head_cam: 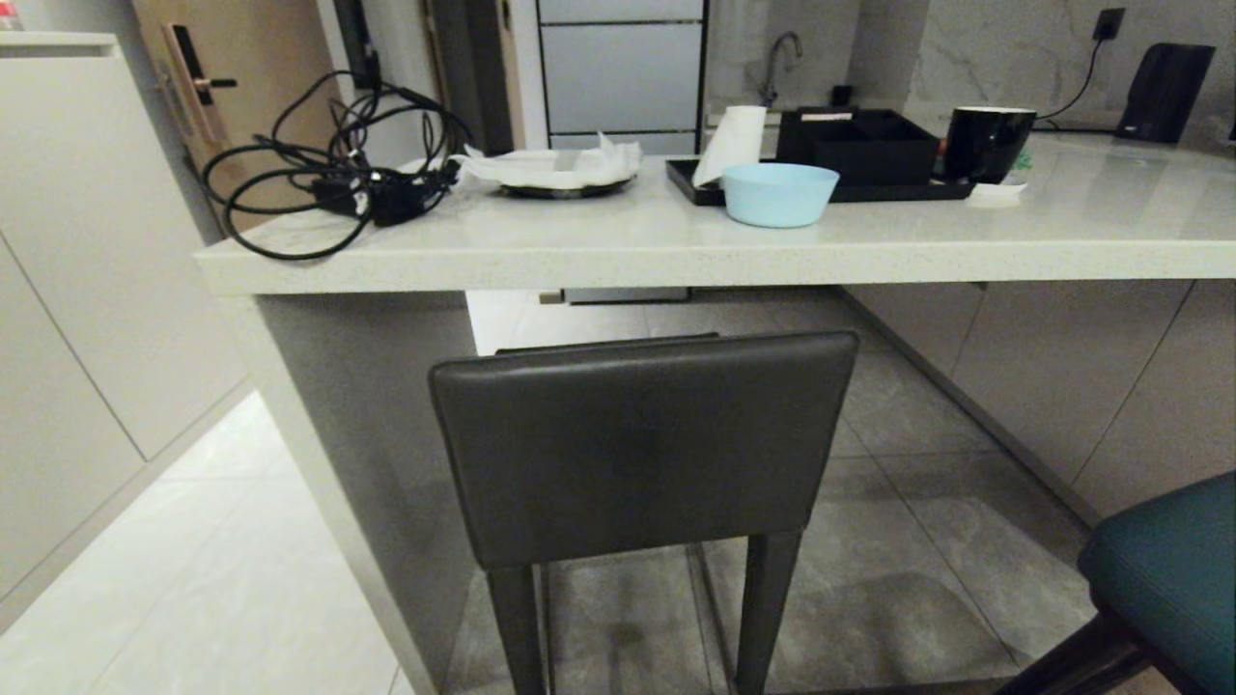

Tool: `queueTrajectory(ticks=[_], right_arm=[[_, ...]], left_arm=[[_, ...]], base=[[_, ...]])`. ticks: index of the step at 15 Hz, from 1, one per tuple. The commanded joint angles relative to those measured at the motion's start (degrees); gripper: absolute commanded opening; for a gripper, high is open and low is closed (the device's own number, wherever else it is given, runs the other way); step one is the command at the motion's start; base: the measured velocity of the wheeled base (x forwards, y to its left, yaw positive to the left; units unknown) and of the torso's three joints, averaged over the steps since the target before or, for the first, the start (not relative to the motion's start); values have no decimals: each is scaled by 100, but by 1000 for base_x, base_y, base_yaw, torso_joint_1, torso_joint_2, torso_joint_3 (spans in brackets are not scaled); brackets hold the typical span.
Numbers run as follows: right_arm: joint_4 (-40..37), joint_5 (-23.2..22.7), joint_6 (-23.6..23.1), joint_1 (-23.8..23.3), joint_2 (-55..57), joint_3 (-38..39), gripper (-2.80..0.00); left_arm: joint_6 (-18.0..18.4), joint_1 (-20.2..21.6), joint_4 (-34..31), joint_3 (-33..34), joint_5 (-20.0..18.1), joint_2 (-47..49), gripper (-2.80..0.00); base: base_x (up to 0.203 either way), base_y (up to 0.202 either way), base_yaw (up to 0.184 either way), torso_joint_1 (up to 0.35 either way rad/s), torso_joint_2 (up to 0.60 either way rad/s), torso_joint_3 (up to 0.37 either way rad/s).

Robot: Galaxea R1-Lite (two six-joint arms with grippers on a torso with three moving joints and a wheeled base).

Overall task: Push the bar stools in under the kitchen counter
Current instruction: Pull the gray chair out from under the dining table

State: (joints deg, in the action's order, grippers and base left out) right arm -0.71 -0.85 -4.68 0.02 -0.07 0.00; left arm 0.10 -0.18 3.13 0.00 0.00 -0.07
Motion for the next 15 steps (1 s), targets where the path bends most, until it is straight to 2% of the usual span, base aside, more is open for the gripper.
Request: queueTrajectory(ticks=[1,7,15], right_arm=[[0,-3,-6,-2,7,9,-280],[0,-3,-6,-2,7,0,-280],[0,-3,2,1,7,0,-280]], left_arm=[[-1,1,3,105,0,7,-280],[-1,1,3,105,0,7,-280],[-7,1,3,105,0,7,-280]], base=[[191,0,1,2,2,-1],[189,0,1,3,2,4],[11,0,0,2,1,0]])
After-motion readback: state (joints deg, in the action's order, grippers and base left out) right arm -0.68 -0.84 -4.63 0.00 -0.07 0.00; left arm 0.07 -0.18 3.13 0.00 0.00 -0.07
